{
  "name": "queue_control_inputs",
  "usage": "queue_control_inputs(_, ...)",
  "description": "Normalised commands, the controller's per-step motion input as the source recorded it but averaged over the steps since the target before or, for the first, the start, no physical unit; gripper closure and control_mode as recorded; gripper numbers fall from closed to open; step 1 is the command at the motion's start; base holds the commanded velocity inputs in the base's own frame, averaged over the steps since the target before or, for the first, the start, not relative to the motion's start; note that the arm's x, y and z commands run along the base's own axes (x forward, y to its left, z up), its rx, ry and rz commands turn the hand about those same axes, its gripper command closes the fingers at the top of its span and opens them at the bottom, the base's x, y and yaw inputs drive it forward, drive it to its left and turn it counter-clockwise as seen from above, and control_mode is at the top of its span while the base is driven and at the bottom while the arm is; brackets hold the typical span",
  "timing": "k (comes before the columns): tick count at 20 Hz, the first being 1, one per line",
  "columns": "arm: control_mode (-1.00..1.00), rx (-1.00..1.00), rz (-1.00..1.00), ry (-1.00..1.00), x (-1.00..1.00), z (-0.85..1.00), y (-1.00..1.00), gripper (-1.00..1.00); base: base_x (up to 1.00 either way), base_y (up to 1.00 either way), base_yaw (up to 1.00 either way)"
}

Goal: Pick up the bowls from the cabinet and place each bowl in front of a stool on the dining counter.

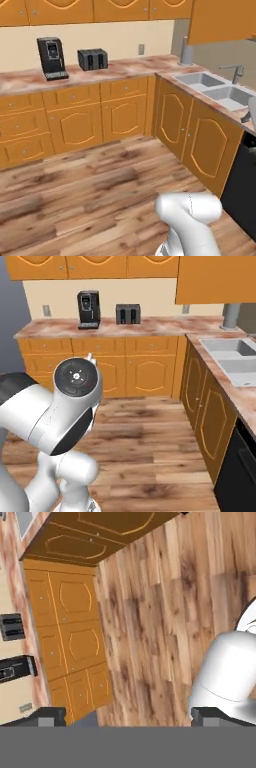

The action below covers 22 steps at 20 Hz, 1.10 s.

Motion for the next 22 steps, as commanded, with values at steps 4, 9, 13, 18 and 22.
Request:
queue_control_inputs(4,1.0,0.0,0.0,0.0,0.0,0.0,0.0,-1.0,0.9,0.31,-0.57)
queue_control_inputs(9,1.0,0.0,0.0,0.0,0.0,0.0,0.0,-1.0,1.0,0.53,-0.46)
queue_control_inputs(13,1.0,0.0,0.0,0.0,0.0,0.0,0.0,-1.0,0.8,0.15,-0.64)
queue_control_inputs(18,1.0,0.0,0.0,0.0,0.0,0.0,0.0,-1.0,0.58,0.15,-0.73)
queue_control_inputs(22,1.0,0.0,0.0,0.0,0.0,0.0,0.0,-1.0,0.55,0.14,-0.73)
